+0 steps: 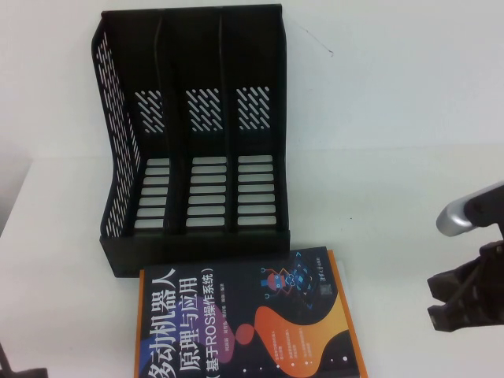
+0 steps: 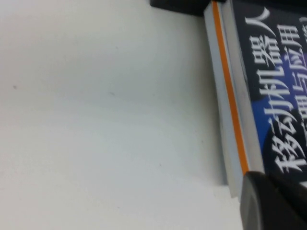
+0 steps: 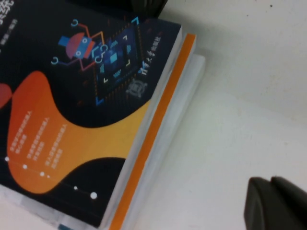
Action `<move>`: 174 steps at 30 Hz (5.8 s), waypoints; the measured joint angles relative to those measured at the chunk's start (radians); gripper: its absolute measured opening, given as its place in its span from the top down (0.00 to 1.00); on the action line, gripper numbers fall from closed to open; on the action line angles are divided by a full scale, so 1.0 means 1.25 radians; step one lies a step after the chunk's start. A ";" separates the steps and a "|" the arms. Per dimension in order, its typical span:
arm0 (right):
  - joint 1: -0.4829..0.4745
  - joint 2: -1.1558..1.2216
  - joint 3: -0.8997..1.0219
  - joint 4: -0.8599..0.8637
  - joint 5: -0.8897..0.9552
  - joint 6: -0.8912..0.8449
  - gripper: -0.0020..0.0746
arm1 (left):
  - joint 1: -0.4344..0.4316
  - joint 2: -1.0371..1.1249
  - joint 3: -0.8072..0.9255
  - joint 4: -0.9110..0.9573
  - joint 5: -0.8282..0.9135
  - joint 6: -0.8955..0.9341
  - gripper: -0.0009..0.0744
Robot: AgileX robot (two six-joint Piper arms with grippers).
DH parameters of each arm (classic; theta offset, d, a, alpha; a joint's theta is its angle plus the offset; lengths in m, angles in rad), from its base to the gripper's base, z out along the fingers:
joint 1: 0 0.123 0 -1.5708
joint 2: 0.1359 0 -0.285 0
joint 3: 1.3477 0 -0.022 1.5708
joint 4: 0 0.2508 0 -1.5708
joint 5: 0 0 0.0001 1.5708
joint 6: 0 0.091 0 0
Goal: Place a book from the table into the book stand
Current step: Push book with right arm, then pick up the book with your left arm
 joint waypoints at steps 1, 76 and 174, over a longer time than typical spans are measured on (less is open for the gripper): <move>0.000 0.000 0.000 0.007 0.000 0.007 0.97 | 0.000 0.000 0.000 -0.009 0.005 0.012 0.99; 0.071 0.370 -0.225 0.248 0.201 -0.079 0.97 | -0.007 0.345 0.000 -0.354 -0.190 0.187 0.99; -0.006 0.255 -0.323 0.388 0.170 -0.239 0.97 | 0.413 0.673 -0.199 -0.571 0.386 0.590 0.99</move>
